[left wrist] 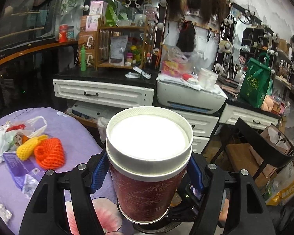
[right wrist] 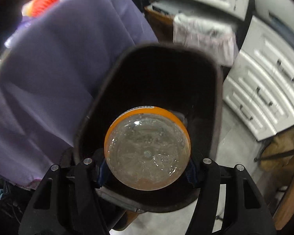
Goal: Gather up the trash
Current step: 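Drop the bottle into the black bin with the right gripper while the left carries the cup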
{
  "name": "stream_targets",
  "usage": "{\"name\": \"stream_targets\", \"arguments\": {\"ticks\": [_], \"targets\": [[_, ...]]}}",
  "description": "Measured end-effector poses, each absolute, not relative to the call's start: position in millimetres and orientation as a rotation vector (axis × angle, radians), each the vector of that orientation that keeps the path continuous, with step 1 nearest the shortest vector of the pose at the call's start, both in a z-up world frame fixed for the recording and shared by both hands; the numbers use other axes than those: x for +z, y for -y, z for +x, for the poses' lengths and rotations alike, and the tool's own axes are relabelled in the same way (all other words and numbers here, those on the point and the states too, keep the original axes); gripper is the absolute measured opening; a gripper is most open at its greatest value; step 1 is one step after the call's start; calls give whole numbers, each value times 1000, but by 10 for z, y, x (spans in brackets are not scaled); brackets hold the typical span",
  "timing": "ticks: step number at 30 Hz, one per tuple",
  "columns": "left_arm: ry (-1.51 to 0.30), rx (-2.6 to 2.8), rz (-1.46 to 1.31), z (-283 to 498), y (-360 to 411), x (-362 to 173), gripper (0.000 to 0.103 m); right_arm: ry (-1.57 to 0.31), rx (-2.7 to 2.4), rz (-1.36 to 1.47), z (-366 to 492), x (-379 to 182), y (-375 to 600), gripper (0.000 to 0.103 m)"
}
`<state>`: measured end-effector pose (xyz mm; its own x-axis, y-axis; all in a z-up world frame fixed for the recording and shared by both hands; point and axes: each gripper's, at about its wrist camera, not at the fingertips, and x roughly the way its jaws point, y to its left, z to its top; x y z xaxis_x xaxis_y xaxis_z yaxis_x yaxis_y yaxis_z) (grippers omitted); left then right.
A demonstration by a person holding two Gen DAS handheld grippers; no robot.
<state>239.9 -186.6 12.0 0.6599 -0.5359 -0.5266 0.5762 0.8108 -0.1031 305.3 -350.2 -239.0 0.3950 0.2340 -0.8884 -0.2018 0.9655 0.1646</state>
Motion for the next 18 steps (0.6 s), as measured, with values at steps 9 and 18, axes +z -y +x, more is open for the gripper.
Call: {"name": "stream_targets", "arguments": {"ticks": [9,18], "targets": [[-644,-618,113,2520,2086,-216,68,-1138,257,84,3016,-2690,3496,76],[-700,-609,143,2617,2359,-523,68,-1026,196,98,2521,-2280,3761,76]]}}
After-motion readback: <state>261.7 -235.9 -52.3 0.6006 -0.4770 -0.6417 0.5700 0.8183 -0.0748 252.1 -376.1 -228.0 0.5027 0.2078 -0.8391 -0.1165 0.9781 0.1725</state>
